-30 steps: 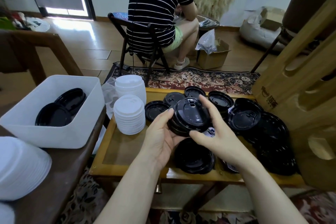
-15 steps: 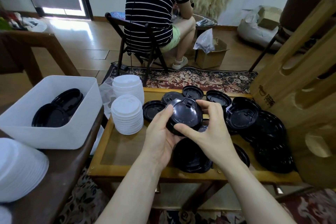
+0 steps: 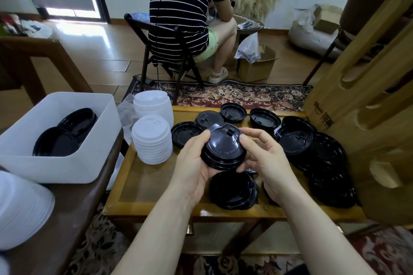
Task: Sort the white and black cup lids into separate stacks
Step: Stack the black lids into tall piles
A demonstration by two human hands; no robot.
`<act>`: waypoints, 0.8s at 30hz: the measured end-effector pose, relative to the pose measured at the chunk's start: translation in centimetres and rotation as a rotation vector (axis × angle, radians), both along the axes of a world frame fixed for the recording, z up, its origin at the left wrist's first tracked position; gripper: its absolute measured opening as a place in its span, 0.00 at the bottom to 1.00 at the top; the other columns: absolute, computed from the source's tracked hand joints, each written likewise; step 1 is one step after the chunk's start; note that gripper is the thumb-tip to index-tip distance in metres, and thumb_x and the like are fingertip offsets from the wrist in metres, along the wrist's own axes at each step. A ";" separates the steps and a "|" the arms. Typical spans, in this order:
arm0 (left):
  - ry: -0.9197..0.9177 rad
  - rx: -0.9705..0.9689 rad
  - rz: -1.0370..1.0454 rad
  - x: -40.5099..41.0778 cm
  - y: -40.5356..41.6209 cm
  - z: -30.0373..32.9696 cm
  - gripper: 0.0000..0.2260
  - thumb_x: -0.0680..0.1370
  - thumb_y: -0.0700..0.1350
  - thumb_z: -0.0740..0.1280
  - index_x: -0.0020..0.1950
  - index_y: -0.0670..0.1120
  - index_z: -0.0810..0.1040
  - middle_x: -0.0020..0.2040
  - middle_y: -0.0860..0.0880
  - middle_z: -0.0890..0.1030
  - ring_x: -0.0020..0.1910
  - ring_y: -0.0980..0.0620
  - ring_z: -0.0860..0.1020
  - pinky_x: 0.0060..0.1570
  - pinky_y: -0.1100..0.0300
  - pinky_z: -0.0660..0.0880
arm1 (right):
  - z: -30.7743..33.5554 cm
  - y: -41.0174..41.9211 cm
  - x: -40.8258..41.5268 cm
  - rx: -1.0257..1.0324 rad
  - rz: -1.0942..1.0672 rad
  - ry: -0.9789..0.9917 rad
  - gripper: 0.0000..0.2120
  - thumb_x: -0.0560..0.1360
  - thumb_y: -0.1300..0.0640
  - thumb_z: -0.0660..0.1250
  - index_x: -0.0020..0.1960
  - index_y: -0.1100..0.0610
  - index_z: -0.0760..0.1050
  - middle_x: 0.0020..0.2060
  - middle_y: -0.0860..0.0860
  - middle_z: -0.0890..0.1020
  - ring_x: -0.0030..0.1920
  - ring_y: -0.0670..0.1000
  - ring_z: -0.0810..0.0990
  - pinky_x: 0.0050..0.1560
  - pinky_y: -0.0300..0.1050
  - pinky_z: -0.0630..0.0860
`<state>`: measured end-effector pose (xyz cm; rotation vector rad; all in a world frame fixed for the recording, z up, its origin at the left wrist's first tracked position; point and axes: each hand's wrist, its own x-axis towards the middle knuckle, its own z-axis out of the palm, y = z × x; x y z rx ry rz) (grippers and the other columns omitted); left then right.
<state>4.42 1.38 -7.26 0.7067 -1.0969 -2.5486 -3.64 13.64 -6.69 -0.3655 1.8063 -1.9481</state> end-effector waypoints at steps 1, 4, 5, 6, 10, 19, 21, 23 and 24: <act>-0.011 -0.009 0.003 0.0 -0.1 -0.1 0.17 0.81 0.48 0.65 0.66 0.40 0.77 0.57 0.40 0.84 0.54 0.43 0.84 0.39 0.52 0.83 | 0.0 0.0 0.0 -0.001 0.004 -0.005 0.09 0.78 0.59 0.67 0.57 0.57 0.77 0.48 0.57 0.83 0.33 0.50 0.81 0.30 0.44 0.78; -0.081 -0.085 -0.003 -0.1 -0.4 -0.3 0.17 0.78 0.51 0.67 0.63 0.44 0.79 0.57 0.42 0.84 0.54 0.43 0.84 0.39 0.53 0.82 | 0.0 0.1 -0.1 0.008 0.003 -0.013 0.09 0.77 0.59 0.67 0.57 0.57 0.78 0.49 0.57 0.83 0.35 0.50 0.81 0.31 0.44 0.78; -0.102 -0.113 -0.020 -0.1 -0.5 -0.4 0.17 0.77 0.52 0.68 0.62 0.45 0.80 0.56 0.42 0.85 0.54 0.43 0.84 0.39 0.52 0.82 | -0.1 0.2 -0.2 0.005 0.004 -0.016 0.09 0.77 0.59 0.68 0.56 0.58 0.78 0.49 0.58 0.83 0.35 0.51 0.81 0.30 0.44 0.77; -0.114 -0.130 -0.042 0.0 -0.6 -0.4 0.16 0.77 0.52 0.69 0.61 0.45 0.81 0.55 0.43 0.85 0.53 0.44 0.85 0.39 0.52 0.82 | 0.0 0.3 -0.3 0.005 0.011 -0.017 0.09 0.77 0.59 0.68 0.56 0.58 0.78 0.49 0.58 0.83 0.36 0.51 0.81 0.30 0.44 0.77; -0.105 -0.144 -0.029 0.3 -1.0 -0.3 0.13 0.78 0.48 0.68 0.60 0.44 0.81 0.52 0.44 0.86 0.48 0.45 0.86 0.39 0.52 0.83 | -0.3 0.6 -0.5 0.088 0.027 0.081 0.09 0.79 0.56 0.65 0.58 0.55 0.78 0.51 0.54 0.83 0.40 0.48 0.82 0.35 0.43 0.79; -0.114 0.059 0.216 1.4 -2.9 -0.3 0.13 0.80 0.44 0.67 0.63 0.43 0.78 0.55 0.41 0.85 0.53 0.44 0.84 0.43 0.52 0.83 | -1.6 3.9 -1.6 0.643 0.370 0.711 0.31 0.68 0.40 0.73 0.69 0.40 0.67 0.59 0.39 0.74 0.64 0.39 0.65 0.69 0.47 0.63; -0.118 0.095 0.233 1.7 -3.0 -0.3 0.13 0.79 0.44 0.67 0.64 0.43 0.77 0.55 0.41 0.85 0.56 0.43 0.83 0.45 0.50 0.82 | -1.7 3.7 -1.2 0.762 0.505 0.783 0.40 0.66 0.37 0.74 0.72 0.39 0.61 0.63 0.40 0.69 0.68 0.41 0.60 0.71 0.48 0.56; -0.129 0.099 0.235 1.9 -2.9 -0.3 0.12 0.79 0.44 0.68 0.62 0.43 0.77 0.55 0.41 0.85 0.56 0.43 0.83 0.48 0.48 0.82 | -1.9 3.3 -0.8 0.871 0.607 0.837 0.46 0.66 0.37 0.75 0.76 0.41 0.54 0.66 0.41 0.65 0.70 0.42 0.55 0.70 0.45 0.51; -0.136 0.094 0.229 1.9 -2.9 -0.3 0.12 0.79 0.43 0.68 0.62 0.44 0.78 0.55 0.42 0.85 0.55 0.43 0.83 0.50 0.47 0.81 | -1.9 3.2 -0.7 0.910 0.638 0.862 0.48 0.66 0.38 0.75 0.77 0.42 0.52 0.67 0.41 0.63 0.70 0.43 0.54 0.70 0.44 0.50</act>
